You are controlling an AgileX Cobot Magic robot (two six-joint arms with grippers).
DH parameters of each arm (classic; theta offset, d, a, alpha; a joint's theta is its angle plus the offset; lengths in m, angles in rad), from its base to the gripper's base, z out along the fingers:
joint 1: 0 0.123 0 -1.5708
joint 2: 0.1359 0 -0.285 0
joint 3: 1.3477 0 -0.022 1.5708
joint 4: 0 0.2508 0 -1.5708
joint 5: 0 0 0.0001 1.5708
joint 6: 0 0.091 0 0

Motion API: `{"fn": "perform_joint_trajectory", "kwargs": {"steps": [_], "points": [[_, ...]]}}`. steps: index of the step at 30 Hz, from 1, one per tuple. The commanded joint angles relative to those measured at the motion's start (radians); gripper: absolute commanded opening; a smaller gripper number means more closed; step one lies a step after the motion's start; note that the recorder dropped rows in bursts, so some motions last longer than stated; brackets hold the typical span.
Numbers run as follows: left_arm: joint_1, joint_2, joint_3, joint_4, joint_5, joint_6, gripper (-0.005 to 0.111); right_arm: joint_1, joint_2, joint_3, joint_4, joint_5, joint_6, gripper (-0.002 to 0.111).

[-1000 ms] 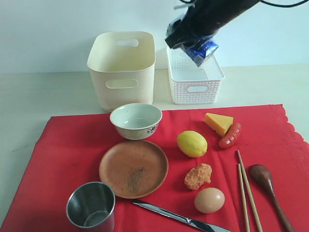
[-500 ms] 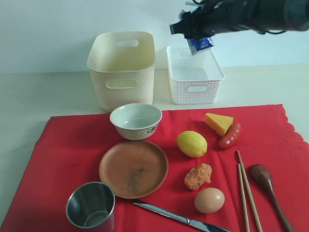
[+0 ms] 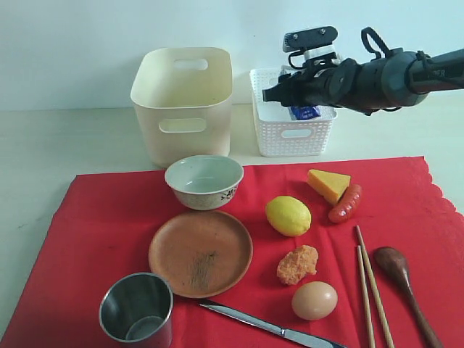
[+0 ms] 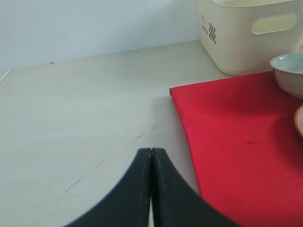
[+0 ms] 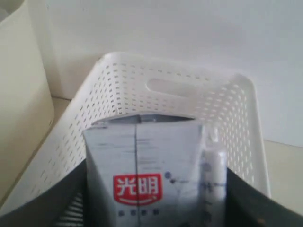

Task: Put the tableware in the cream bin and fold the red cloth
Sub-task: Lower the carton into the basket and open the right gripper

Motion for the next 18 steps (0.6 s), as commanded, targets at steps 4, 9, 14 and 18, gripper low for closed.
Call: {"fn": "perform_joint_trajectory", "kwargs": {"steps": [4, 9, 14, 18], "points": [[-0.004, -0.007, 0.002, -0.005, -0.001, 0.004, 0.0, -0.004, 0.023, -0.003, 0.0, -0.043, 0.008, 0.02], [-0.004, -0.007, 0.002, -0.005, -0.001, 0.004, 0.0, -0.002, 0.017, -0.003, 0.0, -0.003, 0.008, 0.057], [-0.004, -0.007, 0.002, -0.005, -0.001, 0.004, 0.0, -0.002, -0.083, -0.003, 0.0, 0.068, 0.0, 0.066], [-0.004, -0.007, 0.002, -0.005, -0.001, 0.004, 0.0, -0.002, -0.207, -0.003, -0.037, 0.184, -0.002, 0.066]]}}
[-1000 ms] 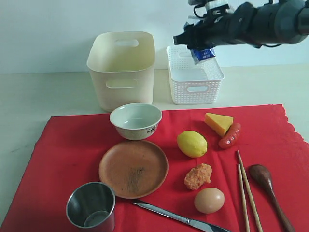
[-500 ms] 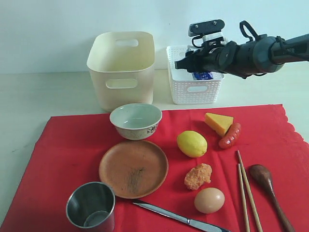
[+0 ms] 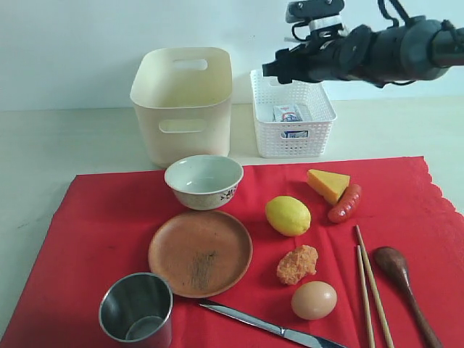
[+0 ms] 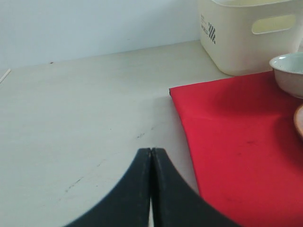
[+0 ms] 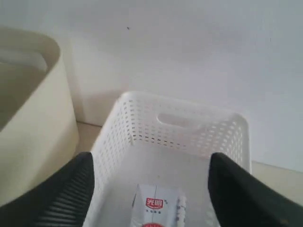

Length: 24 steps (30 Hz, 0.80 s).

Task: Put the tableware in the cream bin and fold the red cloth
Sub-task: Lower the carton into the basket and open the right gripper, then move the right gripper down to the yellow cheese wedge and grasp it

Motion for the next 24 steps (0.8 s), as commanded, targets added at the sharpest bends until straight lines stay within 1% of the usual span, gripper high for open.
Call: {"fn": "perform_joint_trajectory", "kwargs": {"steps": [1, 4, 6, 7, 8, 12, 14, 18, 24], "points": [[-0.004, -0.007, 0.002, -0.005, -0.001, 0.004, 0.0, -0.002, -0.131, -0.003, -0.057, 0.136, -0.007, 0.066], [-0.004, -0.007, 0.002, -0.005, -0.001, 0.004, 0.0, -0.002, -0.219, -0.003, -0.13, 0.286, -0.007, 0.066], [-0.004, -0.007, 0.002, -0.005, -0.001, 0.004, 0.0, -0.002, -0.285, -0.003, -0.205, 0.445, 0.001, 0.066], [-0.004, -0.007, 0.002, -0.005, -0.001, 0.004, 0.0, -0.002, -0.305, -0.003, -0.231, 0.498, 0.009, 0.066], [-0.004, -0.007, 0.002, -0.005, -0.001, 0.004, 0.0, -0.002, -0.33, -0.003, -0.273, 0.575, 0.059, 0.066], [-0.004, -0.007, 0.002, -0.005, -0.001, 0.004, 0.0, -0.002, -0.392, -0.003, -0.467, 0.778, 0.232, 0.066], [-0.004, -0.007, 0.002, -0.005, -0.001, 0.004, 0.0, -0.002, -0.394, -0.001, -0.503, 0.857, 0.253, 0.066], [-0.004, -0.007, 0.002, -0.005, -0.001, 0.004, 0.0, -0.002, -0.388, 0.003, -0.508, 0.93, 0.255, 0.066], [-0.004, -0.007, 0.002, -0.005, -0.001, 0.004, 0.0, -0.002, -0.388, 0.094, -0.508, 0.899, 0.255, 0.066]]}}
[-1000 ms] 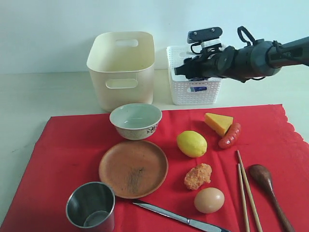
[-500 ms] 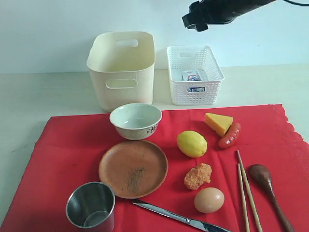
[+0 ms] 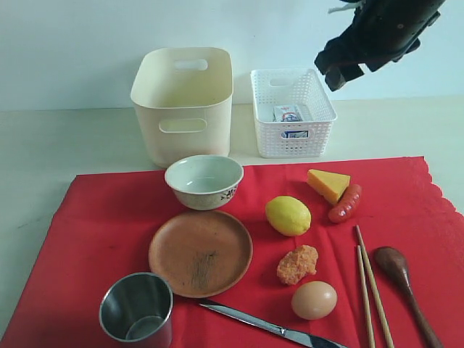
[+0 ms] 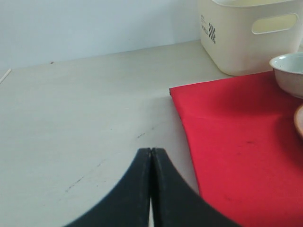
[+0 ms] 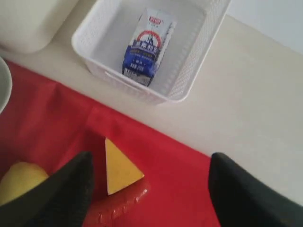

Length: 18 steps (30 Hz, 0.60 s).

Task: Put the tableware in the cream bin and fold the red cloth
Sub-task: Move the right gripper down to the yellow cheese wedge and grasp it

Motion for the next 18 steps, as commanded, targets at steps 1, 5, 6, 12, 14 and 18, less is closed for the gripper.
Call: {"fn": "perform_joint_trajectory", "kwargs": {"steps": [1, 5, 6, 12, 14, 18], "points": [[-0.004, -0.007, 0.002, -0.005, -0.001, 0.004, 0.0, -0.002, -0.002, 0.074, -0.009, -0.034, 0.002, 0.066], [-0.004, -0.007, 0.002, -0.005, -0.001, 0.004, 0.0, -0.002, 0.003, 0.136, -0.009, -0.084, -0.007, 0.066], [-0.004, -0.007, 0.002, -0.005, -0.001, 0.004, 0.0, -0.002, 0.009, 0.143, -0.009, -0.089, -0.007, 0.066], [-0.004, -0.007, 0.002, -0.005, -0.001, 0.004, 0.0, -0.002, 0.074, 0.17, -0.007, -0.094, -0.007, 0.066], [-0.004, -0.007, 0.002, -0.005, -0.001, 0.004, 0.0, -0.002, 0.103, 0.17, -0.007, -0.094, -0.007, 0.066], [-0.004, -0.007, 0.002, -0.005, -0.001, 0.004, 0.0, -0.002, 0.165, 0.17, -0.007, -0.1, -0.007, 0.066]]}}
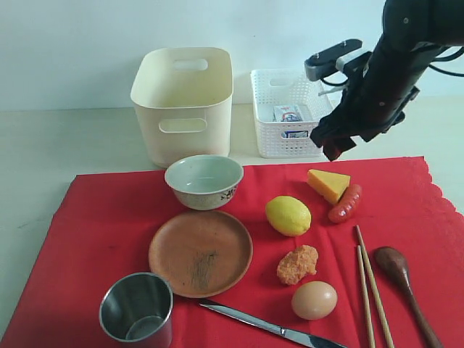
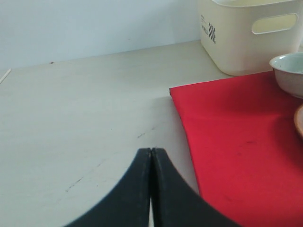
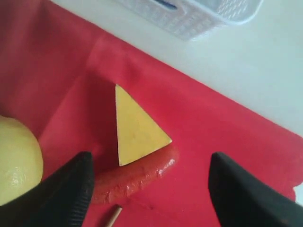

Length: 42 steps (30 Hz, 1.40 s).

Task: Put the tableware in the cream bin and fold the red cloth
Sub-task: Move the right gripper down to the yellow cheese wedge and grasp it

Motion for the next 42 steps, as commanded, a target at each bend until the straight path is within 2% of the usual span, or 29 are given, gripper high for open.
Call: {"fn": "perform_joint_trajectory", "kwargs": {"steps": [1, 23, 42], "points": [[-0.004, -0.007, 0.002, -0.005, -0.001, 0.004, 0.0, -0.002, 0.064, 0.002, -0.003, -0.023, -0.007, 0.066], [-0.004, -0.007, 0.002, -0.005, -0.001, 0.004, 0.0, -0.002, 0.198, 0.0, -0.003, -0.204, -0.005, 0.066], [-0.004, -0.007, 0.002, -0.005, -0.001, 0.004, 0.0, -0.002, 0.2, 0.0, -0.002, -0.215, -0.007, 0.066]]}}
